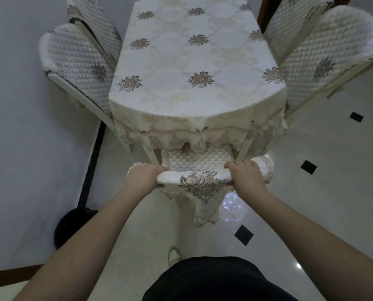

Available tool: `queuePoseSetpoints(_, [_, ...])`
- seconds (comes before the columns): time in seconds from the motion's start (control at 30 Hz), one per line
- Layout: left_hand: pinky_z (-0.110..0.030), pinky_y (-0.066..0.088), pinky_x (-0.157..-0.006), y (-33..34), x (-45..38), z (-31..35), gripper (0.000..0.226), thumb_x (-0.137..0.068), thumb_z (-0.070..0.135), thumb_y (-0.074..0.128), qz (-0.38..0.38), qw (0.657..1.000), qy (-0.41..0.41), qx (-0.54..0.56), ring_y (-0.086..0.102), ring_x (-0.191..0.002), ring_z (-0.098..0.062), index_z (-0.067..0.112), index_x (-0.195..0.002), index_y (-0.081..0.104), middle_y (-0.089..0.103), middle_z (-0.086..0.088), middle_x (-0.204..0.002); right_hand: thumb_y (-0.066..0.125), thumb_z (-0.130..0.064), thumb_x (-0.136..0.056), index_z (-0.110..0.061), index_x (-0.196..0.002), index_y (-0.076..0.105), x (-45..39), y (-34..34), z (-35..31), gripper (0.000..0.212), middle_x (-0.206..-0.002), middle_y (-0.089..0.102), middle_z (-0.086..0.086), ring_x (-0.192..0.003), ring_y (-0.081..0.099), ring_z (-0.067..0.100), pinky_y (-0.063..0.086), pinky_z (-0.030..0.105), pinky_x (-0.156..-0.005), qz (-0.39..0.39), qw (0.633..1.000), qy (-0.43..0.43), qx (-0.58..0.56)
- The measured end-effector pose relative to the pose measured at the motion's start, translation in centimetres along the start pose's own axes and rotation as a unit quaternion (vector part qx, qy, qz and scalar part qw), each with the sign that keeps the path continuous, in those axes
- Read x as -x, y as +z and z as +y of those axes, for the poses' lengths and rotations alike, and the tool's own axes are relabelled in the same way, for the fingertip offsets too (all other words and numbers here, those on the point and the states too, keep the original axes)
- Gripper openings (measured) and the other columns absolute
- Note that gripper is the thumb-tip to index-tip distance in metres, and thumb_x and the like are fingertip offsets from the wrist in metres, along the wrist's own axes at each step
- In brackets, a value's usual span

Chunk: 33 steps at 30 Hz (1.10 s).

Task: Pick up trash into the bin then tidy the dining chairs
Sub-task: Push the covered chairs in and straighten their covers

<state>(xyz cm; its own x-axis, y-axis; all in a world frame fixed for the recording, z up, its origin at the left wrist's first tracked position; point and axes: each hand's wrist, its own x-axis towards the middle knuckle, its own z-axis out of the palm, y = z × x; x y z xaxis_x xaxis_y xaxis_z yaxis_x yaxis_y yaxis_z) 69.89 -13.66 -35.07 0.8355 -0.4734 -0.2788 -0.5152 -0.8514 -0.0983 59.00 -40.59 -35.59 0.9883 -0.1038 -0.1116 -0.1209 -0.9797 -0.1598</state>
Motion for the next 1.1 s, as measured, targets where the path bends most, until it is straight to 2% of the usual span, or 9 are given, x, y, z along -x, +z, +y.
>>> queuePoseSetpoints(0.3, [-0.025,0.044,-0.071,0.5,0.0,0.1,0.023,-0.085,0.044,0.064,0.009,1.000,-0.011,-0.005,0.064,-0.096,-0.017,0.039,-0.107,0.065,0.069,0.005,-0.103,0.070,-0.031,-0.082,-0.026,-0.124,0.053,-0.3,0.1,0.3,0.045,-0.117,0.059,-0.001,-0.113,0.050,0.023,0.030,0.037,-0.097,-0.021,1.000,-0.003,0.018])
queuePoseSetpoints(0.4, [-0.026,0.045,-0.071,0.7,0.1,0.0,0.025,-0.083,0.044,0.066,0.019,1.000,-0.001,-0.004,0.064,-0.095,-0.018,0.037,-0.108,0.065,0.069,0.004,-0.102,0.070,-0.018,-0.082,-0.028,-0.124,0.051,-0.4,-0.2,0.2,0.048,-0.116,0.059,-0.002,-0.109,0.051,0.021,0.034,0.038,-0.091,-0.035,0.998,-0.012,0.044])
queuePoseSetpoints(0.57, [-0.030,0.050,-0.071,0.8,0.1,-0.4,0.027,-0.079,0.044,0.070,0.011,1.000,-0.003,0.011,0.064,-0.093,-0.020,0.040,-0.105,0.064,0.068,0.005,-0.099,0.057,-0.001,-0.080,-0.018,-0.126,0.050,-0.5,-0.8,-0.4,0.049,-0.109,0.060,0.004,-0.102,0.054,0.026,0.039,0.036,-0.081,-0.050,0.995,-0.027,0.087])
queuePoseSetpoints(0.63, [-0.029,0.049,-0.069,0.9,0.2,-0.7,0.029,-0.078,0.043,0.071,0.011,1.000,0.001,0.013,0.064,-0.090,-0.019,0.041,-0.106,0.064,0.069,0.005,-0.096,0.057,-0.002,-0.080,-0.017,-0.123,0.052,-0.3,-0.9,-0.7,0.046,-0.105,0.062,0.005,-0.097,0.056,0.027,0.040,0.035,-0.074,-0.045,0.994,-0.033,0.098])
queuePoseSetpoints(0.73, [-0.027,0.046,-0.065,1.4,0.6,-1.4,0.031,-0.077,0.043,0.071,0.020,1.000,-0.001,0.011,0.064,-0.087,-0.018,0.042,-0.107,0.065,0.069,0.007,-0.094,0.063,-0.012,-0.082,-0.018,-0.120,0.054,0.0,-0.5,-1.2,0.040,-0.098,0.062,0.003,-0.091,0.057,0.026,0.035,0.032,-0.063,-0.051,0.993,-0.046,0.094])
queuePoseSetpoints(0.8, [-0.025,0.041,-0.063,1.6,0.7,-1.8,0.030,-0.078,0.041,0.071,0.012,1.000,-0.006,0.025,0.064,-0.086,-0.017,0.042,-0.107,0.066,0.069,0.008,-0.093,0.067,-0.023,-0.081,-0.021,-0.117,0.056,0.0,-0.3,-1.3,0.037,-0.095,0.063,0.002,-0.089,0.058,0.024,0.033,0.031,-0.064,-0.048,0.993,-0.062,0.090])
queuePoseSetpoints(0.9, [-0.024,0.037,-0.062,1.5,0.7,-1.9,0.028,-0.078,0.036,0.071,0.001,0.999,-0.006,0.044,0.064,-0.086,-0.016,0.038,-0.106,0.067,0.069,0.008,-0.094,0.070,-0.039,-0.080,-0.025,-0.116,0.058,0.0,-0.1,-0.3,0.040,-0.101,0.065,-0.002,-0.096,0.059,0.024,0.034,0.032,-0.074,-0.040,0.996,-0.077,0.032])
queuePoseSetpoints(0.97, [-0.024,0.033,-0.062,1.3,0.8,-1.8,0.028,-0.078,0.032,0.071,0.010,0.999,-0.001,0.048,0.064,-0.087,-0.016,0.035,-0.105,0.067,0.069,0.008,-0.095,0.073,-0.039,-0.077,-0.028,-0.115,0.059,0.2,-0.1,0.6,0.042,-0.104,0.067,-0.004,-0.098,0.059,0.022,0.034,0.032,-0.080,-0.031,0.997,-0.070,-0.007])
queuePoseSetpoints(1.1, [-0.025,0.032,-0.062,1.2,1.1,-1.5,0.022,-0.080,0.028,0.069,0.015,0.999,-0.006,0.049,0.063,-0.086,-0.017,0.031,-0.102,0.067,0.069,0.005,-0.094,0.071,-0.035,-0.078,-0.025,-0.107,0.063,0.1,0.0,1.2,0.031,-0.094,0.069,0.000,-0.088,0.062,0.024,0.029,0.028,-0.069,-0.025,0.998,-0.052,0.015])
